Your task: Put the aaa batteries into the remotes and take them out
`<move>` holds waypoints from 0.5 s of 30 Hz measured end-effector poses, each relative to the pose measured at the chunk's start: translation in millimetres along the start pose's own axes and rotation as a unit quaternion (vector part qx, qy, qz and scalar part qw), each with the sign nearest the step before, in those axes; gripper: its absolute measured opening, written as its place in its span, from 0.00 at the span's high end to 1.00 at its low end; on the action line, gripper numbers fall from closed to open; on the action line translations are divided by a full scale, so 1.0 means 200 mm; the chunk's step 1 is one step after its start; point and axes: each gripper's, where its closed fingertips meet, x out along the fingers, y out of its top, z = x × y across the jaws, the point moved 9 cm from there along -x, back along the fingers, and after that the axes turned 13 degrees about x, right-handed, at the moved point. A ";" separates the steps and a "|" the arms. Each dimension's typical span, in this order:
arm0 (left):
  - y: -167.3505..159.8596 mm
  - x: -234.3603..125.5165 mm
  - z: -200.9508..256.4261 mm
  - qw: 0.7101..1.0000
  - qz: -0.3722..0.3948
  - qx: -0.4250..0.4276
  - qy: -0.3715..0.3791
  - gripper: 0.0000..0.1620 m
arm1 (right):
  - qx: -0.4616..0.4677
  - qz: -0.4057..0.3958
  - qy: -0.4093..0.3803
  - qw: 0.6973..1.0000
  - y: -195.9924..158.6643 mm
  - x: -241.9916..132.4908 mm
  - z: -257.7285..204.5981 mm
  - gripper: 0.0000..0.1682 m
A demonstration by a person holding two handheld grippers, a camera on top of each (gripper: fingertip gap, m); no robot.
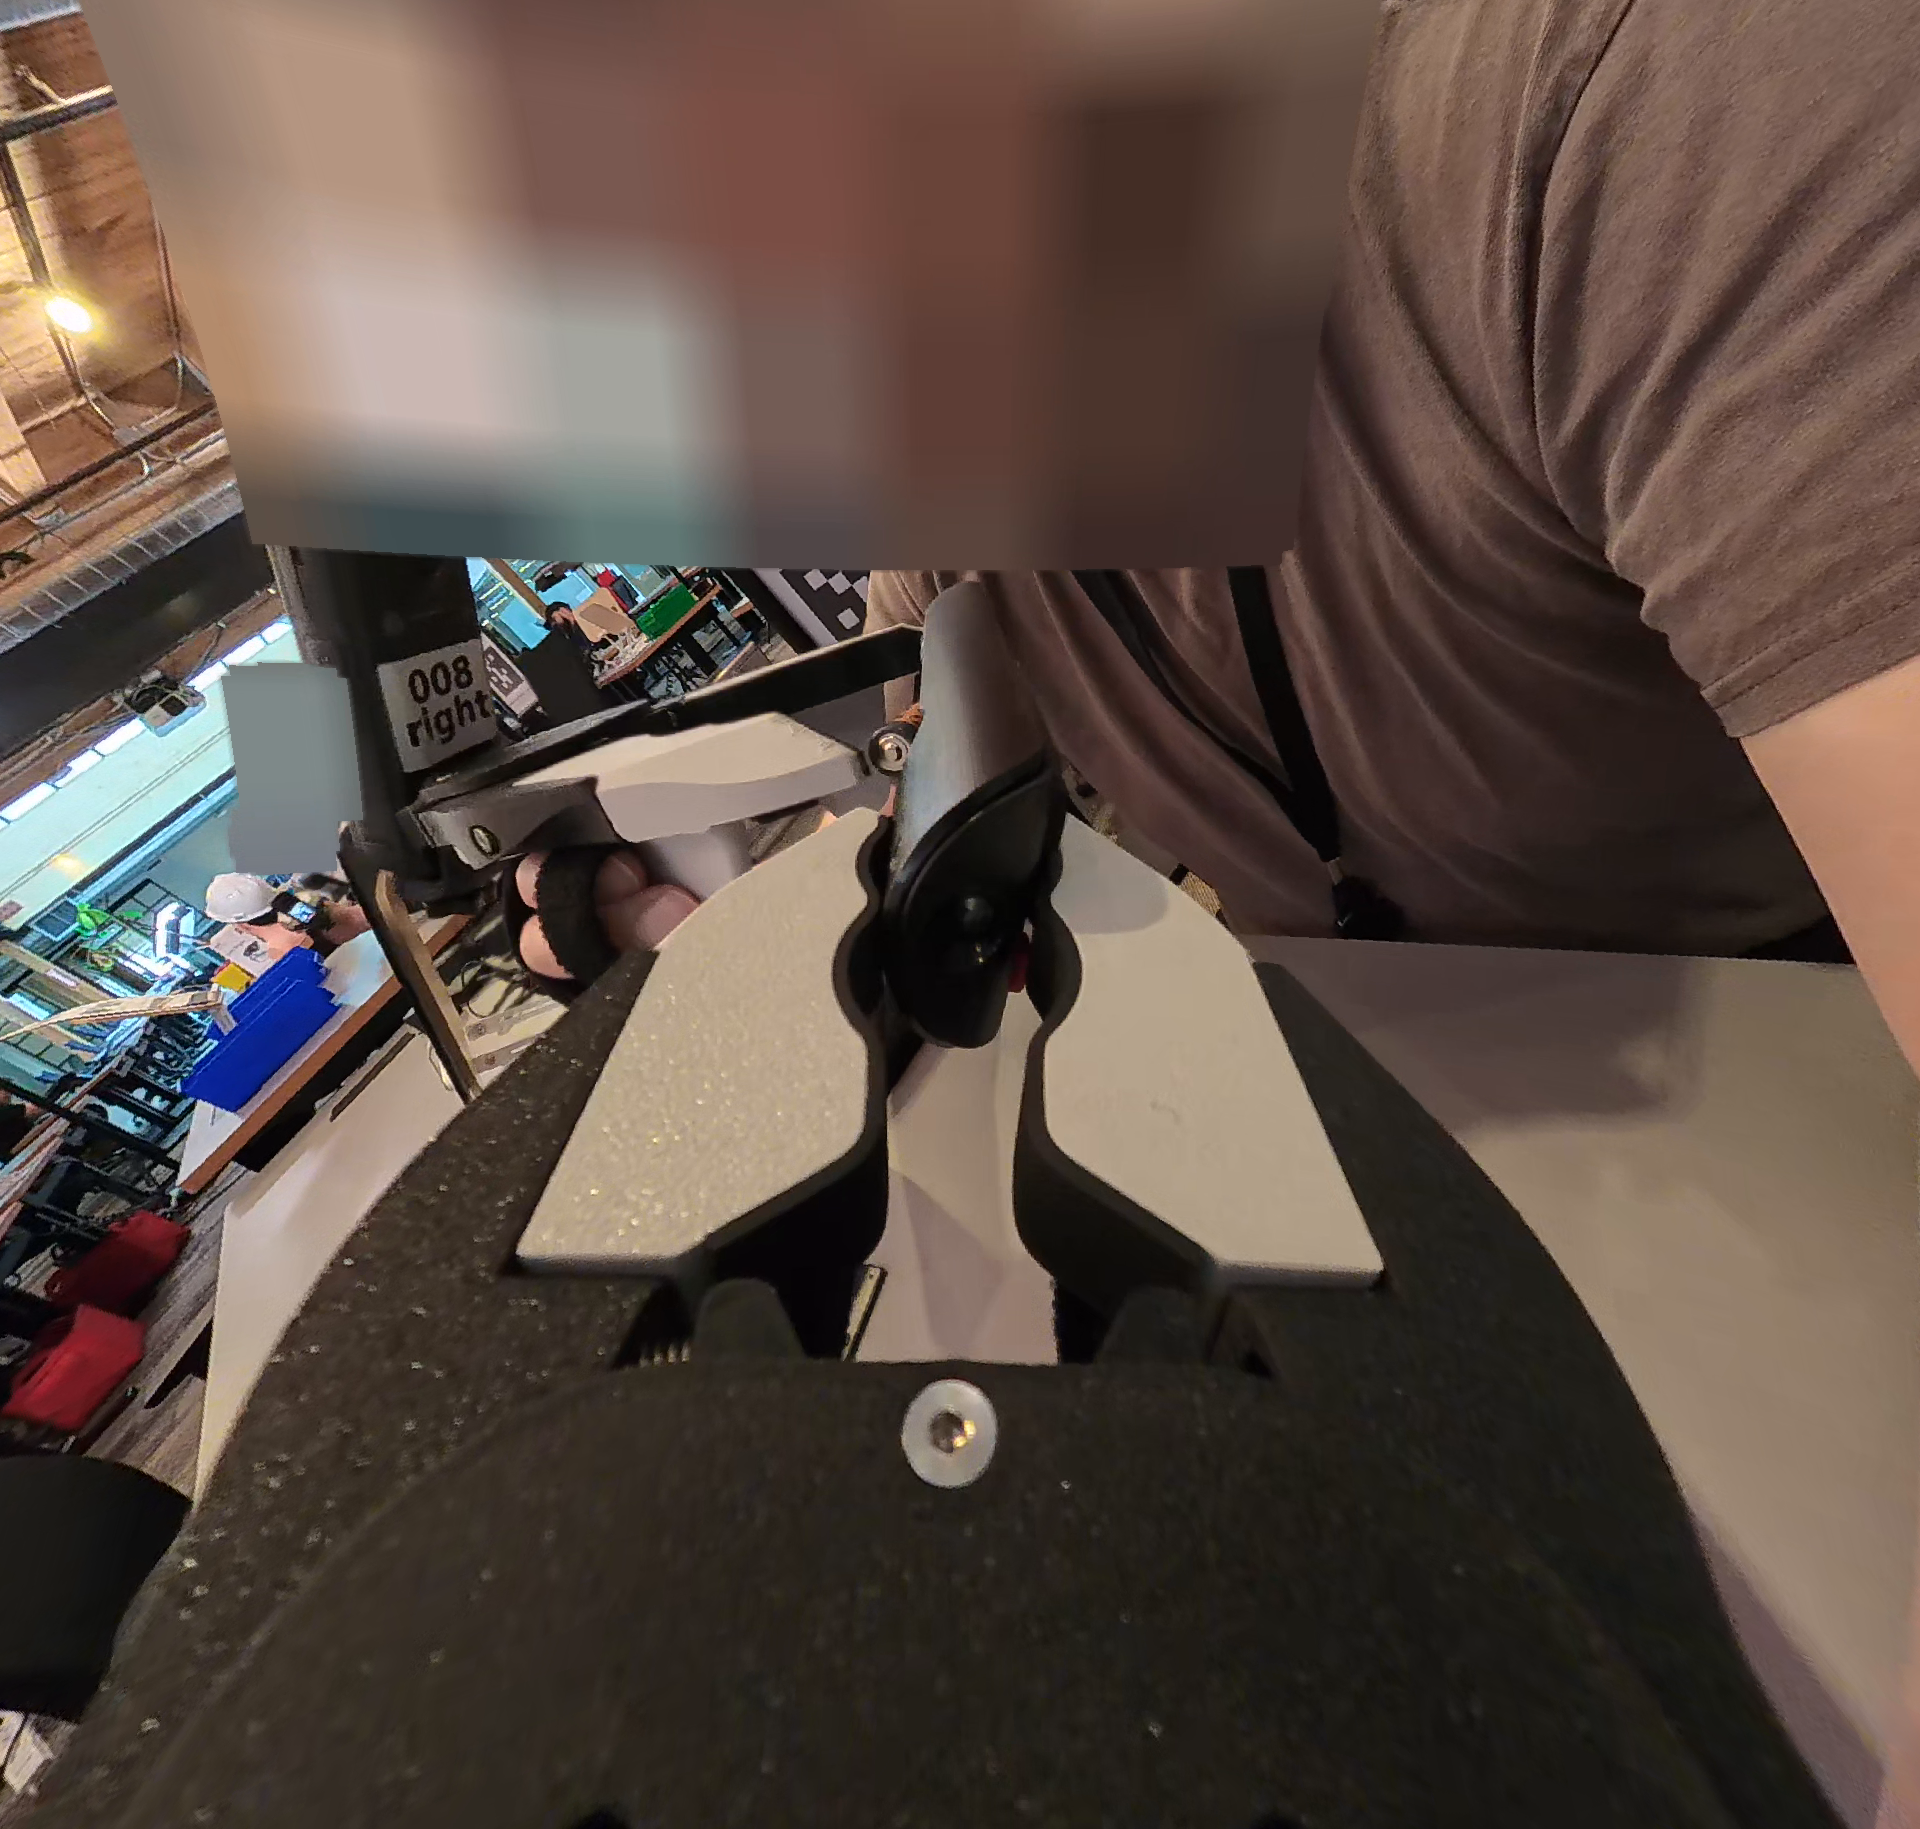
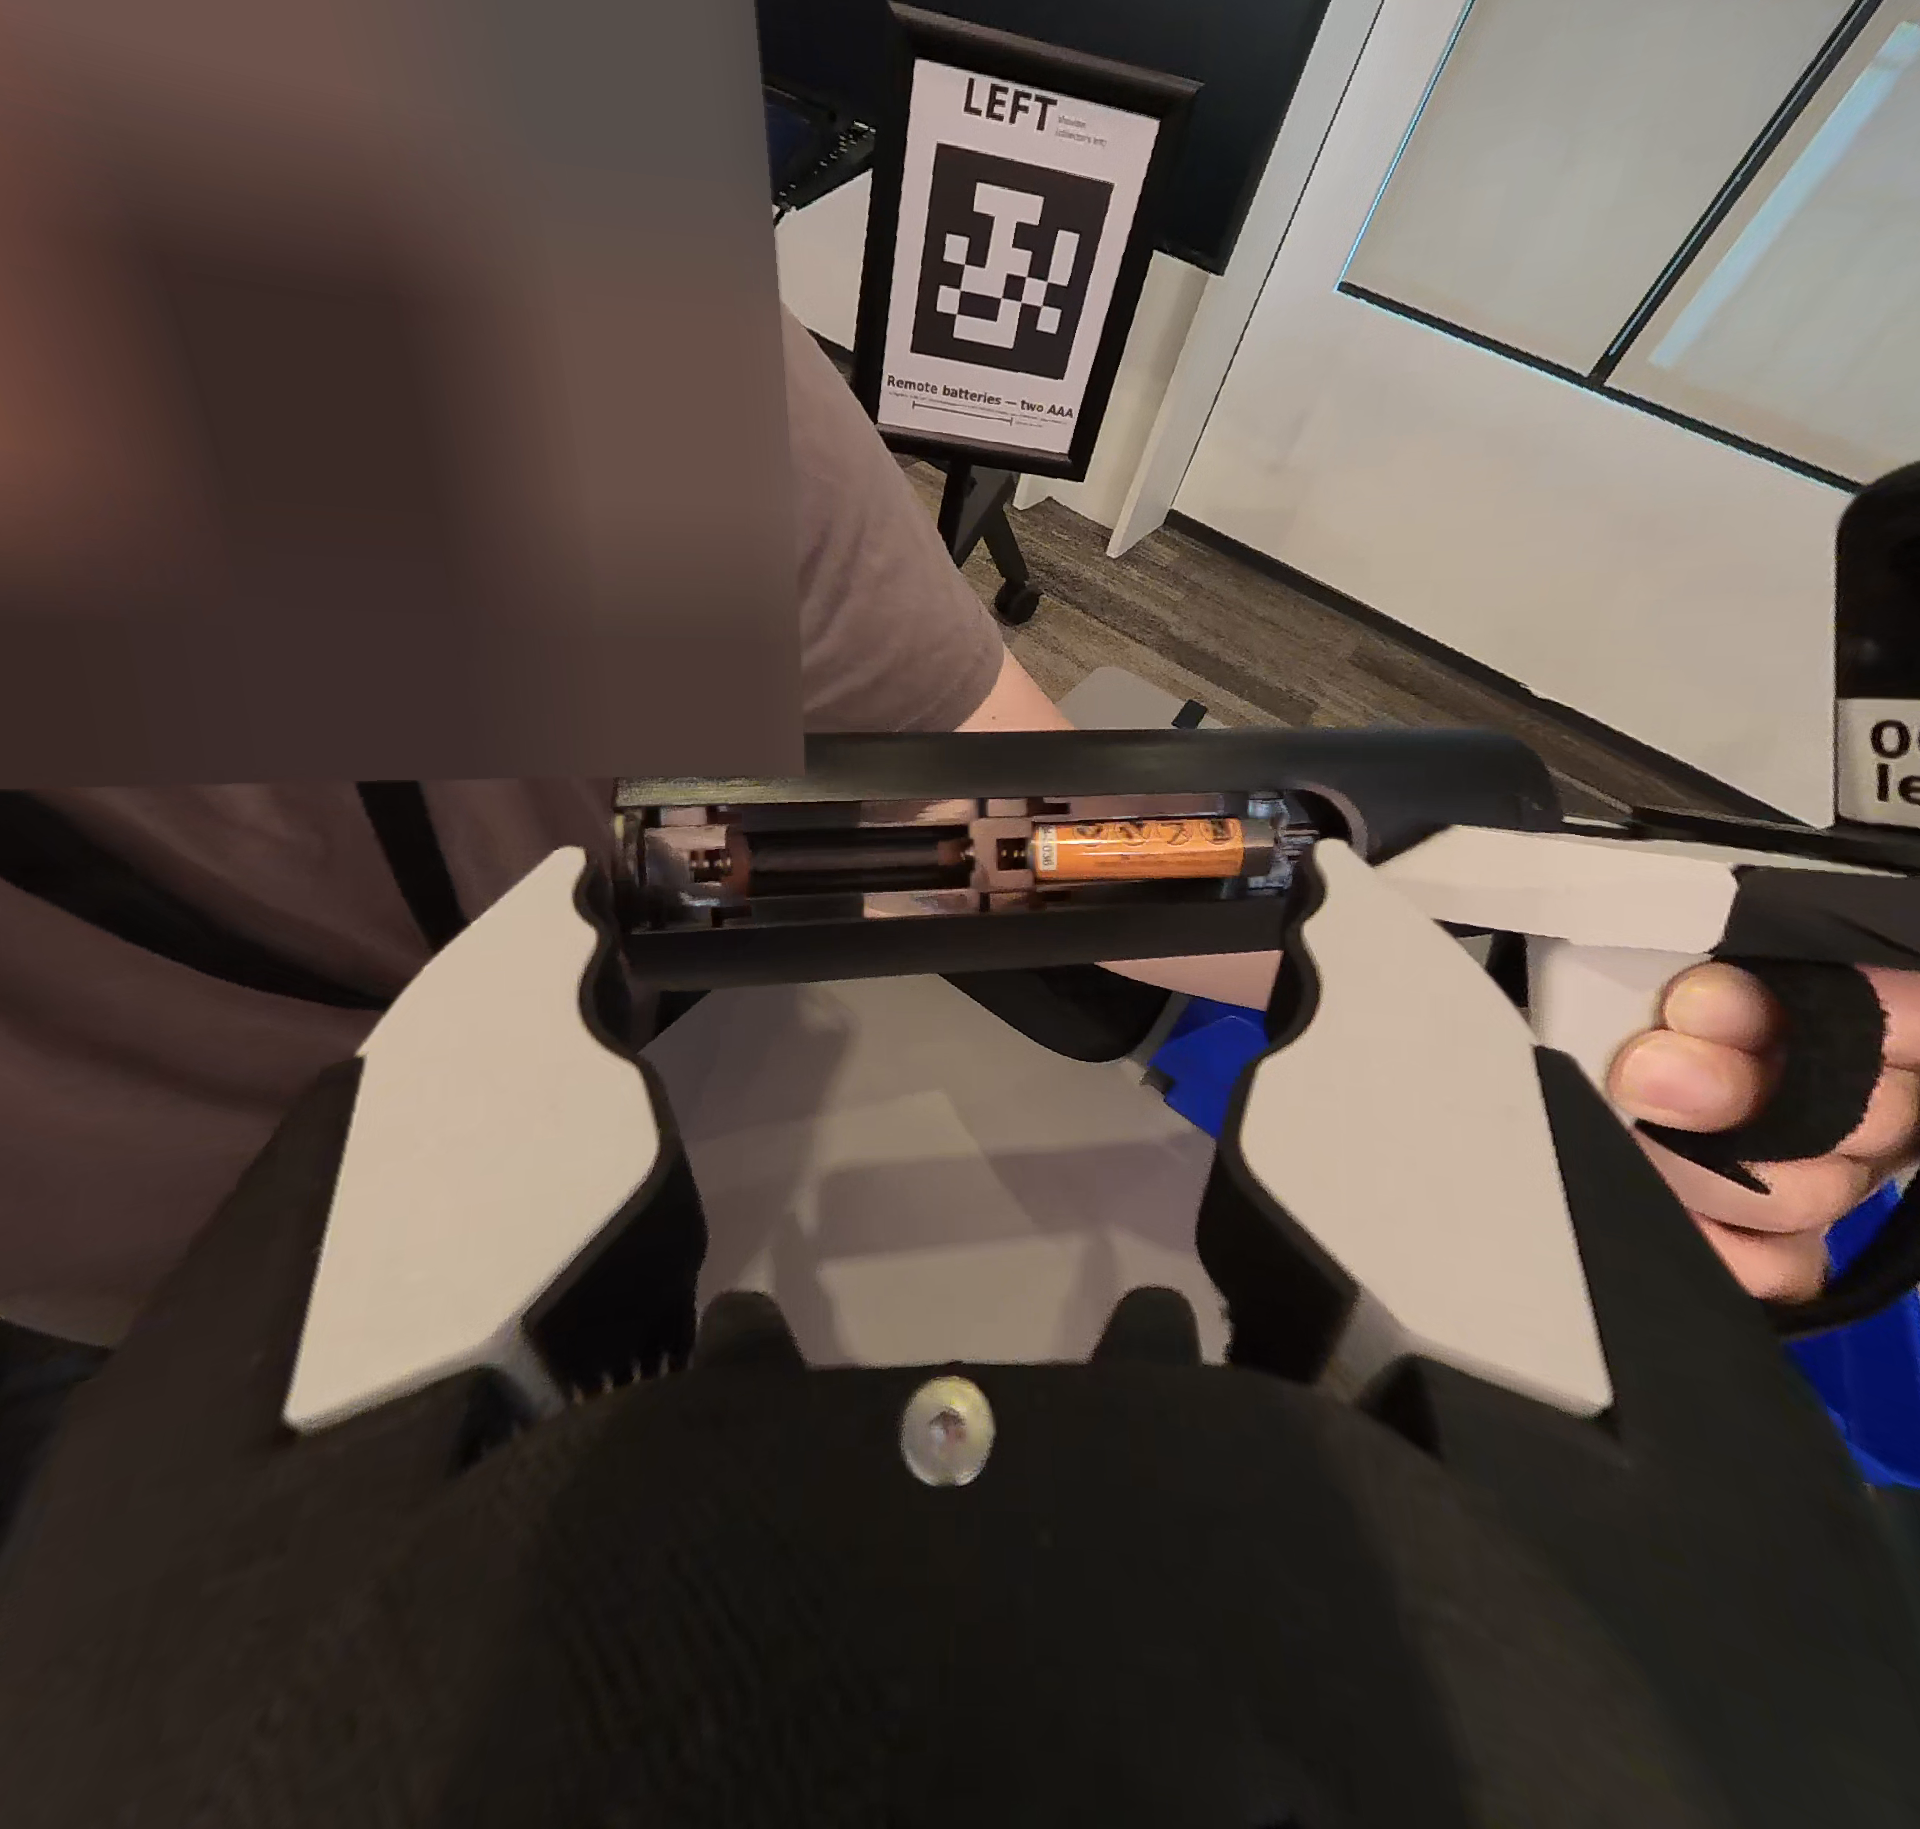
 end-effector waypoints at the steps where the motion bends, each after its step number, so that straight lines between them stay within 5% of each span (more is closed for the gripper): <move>1: 0.00 0.00 0.00 1.000 -0.002 0.001 0.004 0.86 | -0.002 -0.001 0.001 1.000 0.00 0.00 0.00 0.28; 15: -0.03 -0.01 0.01 1.000 0.010 -0.006 0.004 0.86 | -0.011 -0.011 -0.021 1.000 -0.01 0.03 -0.02 0.27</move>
